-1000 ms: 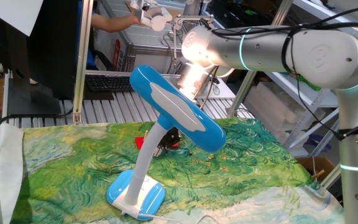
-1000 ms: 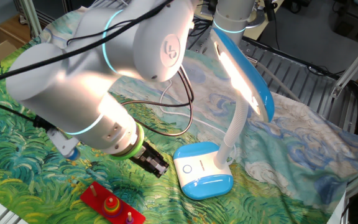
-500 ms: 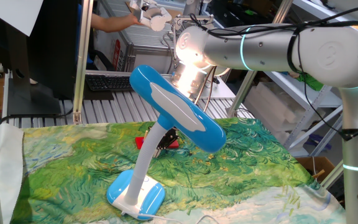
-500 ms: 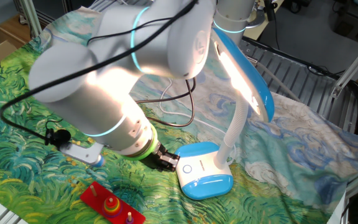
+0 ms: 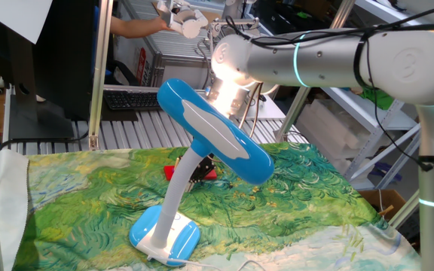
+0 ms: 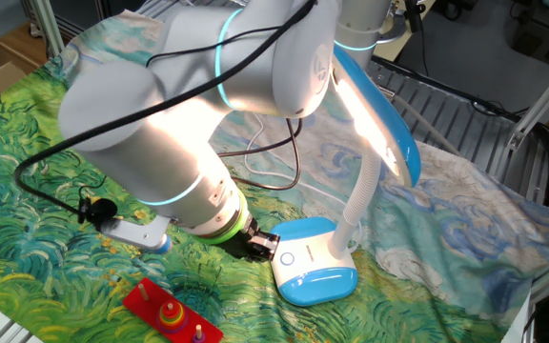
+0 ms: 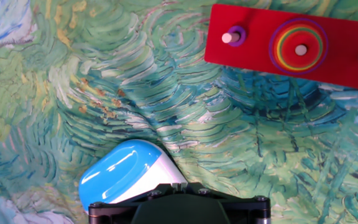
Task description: Turn off the desk lamp by pressing the button
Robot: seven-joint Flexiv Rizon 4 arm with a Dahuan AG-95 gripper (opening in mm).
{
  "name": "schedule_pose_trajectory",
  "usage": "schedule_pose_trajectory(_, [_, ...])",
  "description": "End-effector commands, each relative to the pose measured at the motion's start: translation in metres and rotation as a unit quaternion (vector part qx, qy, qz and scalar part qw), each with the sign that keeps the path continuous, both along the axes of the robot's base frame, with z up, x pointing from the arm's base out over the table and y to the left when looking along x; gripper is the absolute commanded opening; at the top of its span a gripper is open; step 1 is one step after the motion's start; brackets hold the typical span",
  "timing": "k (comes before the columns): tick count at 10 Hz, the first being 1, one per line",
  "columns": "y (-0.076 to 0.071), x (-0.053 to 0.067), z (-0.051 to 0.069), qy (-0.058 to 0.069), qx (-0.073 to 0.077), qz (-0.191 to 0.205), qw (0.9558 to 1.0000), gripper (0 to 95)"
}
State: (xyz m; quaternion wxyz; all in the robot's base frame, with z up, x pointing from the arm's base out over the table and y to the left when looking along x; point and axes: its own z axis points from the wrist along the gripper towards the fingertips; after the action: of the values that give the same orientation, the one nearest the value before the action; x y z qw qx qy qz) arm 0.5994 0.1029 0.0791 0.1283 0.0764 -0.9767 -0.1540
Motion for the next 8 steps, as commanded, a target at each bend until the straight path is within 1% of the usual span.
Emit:
schedule_pose_trajectory(1, [-0.0005,-0.0036,-0.0007,-0.004,0.001,-0.003,1.0000,0.0])
schedule_pose_trajectory(4, [0.0013,-0.0096,-0.0038,-0.006,0.001,-0.008,0.9999,0.0])
schedule_pose_trajectory(6, [0.0013,-0.0100,-0.0039,-0.009,0.001,-0.009,0.9999,0.0])
schedule_pose_trajectory(8, [0.0009,-0.0103,-0.0036,-0.009,-0.002,-0.012,0.9999,0.0])
